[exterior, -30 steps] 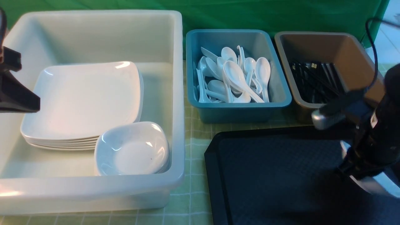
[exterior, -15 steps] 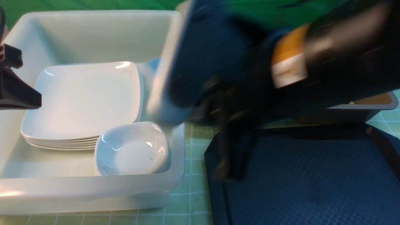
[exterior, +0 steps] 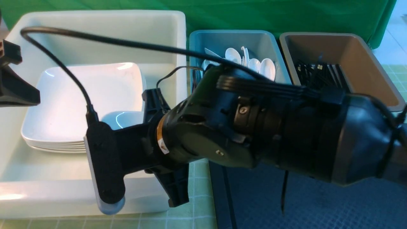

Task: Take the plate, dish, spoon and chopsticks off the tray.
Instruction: Use the right arm to put the small plate into the large storage box on the left

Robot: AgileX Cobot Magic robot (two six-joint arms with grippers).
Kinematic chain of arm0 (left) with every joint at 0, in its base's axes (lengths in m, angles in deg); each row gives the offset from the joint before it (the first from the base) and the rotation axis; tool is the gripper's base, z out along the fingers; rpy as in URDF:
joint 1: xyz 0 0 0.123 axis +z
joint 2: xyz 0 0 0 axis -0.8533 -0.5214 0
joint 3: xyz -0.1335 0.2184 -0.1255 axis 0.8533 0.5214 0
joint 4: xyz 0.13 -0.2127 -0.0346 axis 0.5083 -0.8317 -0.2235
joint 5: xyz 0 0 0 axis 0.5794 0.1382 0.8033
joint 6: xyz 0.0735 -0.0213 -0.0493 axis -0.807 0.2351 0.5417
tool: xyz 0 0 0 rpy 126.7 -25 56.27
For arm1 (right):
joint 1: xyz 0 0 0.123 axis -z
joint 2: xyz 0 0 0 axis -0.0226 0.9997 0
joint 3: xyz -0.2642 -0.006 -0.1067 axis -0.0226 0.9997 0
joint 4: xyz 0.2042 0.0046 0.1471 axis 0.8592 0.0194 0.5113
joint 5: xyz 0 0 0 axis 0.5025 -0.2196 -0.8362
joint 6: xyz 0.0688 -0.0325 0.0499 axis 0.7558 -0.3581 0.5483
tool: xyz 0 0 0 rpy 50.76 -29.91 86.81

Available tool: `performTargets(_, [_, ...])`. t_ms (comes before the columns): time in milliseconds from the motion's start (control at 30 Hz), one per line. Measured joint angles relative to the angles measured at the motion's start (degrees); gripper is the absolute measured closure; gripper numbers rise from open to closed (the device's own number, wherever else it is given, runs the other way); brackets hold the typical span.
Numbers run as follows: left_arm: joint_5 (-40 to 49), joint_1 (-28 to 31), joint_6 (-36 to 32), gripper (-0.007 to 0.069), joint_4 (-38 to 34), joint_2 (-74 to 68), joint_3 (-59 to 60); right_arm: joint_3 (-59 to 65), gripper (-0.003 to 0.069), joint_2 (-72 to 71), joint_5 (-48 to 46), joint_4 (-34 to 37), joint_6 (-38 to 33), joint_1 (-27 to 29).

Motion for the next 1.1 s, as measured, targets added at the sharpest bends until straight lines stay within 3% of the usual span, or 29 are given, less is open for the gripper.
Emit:
performTargets(233, [-0.3, 0.0, 0.4, 0.0626, 0.0, 0.0, 0.0, 0.0, 0.0623, 1.6, 1.5, 0.0, 0.0, 0.0])
performTargets(367, [-0.3, 0.0, 0.7, 0.0626, 0.0, 0.0, 0.0, 0.0, 0.0574, 2.3, 1.5, 0.1, 0.0, 0.0])
performTargets(600, [-0.3, 0.0, 0.9, 0.0626, 0.0, 0.0, 0.0, -0.1, 0.0337, 2.1, 1.4, 0.1, 0.0, 0.0])
performTargets(700, [-0.3, 0.0, 0.9, 0.0626, 0.2, 0.0, 0.0, -0.8, 0.03, 0.8, 0.1, -0.1, 0.5, 0.0])
performTargets(933, [-0.3, 0.0, 0.9, 0.0624, 0.3, 0.0, 0.0, -3.7, 0.033, -5.8, -7.9, -0.1, 6.9, 0.0])
performTargets(1100, [-0.3, 0.0, 0.9, 0.062, 0.6, 0.0, 0.0, -6.5, 0.0473, -13.2, -22.3, -0.1, 17.9, 0.0])
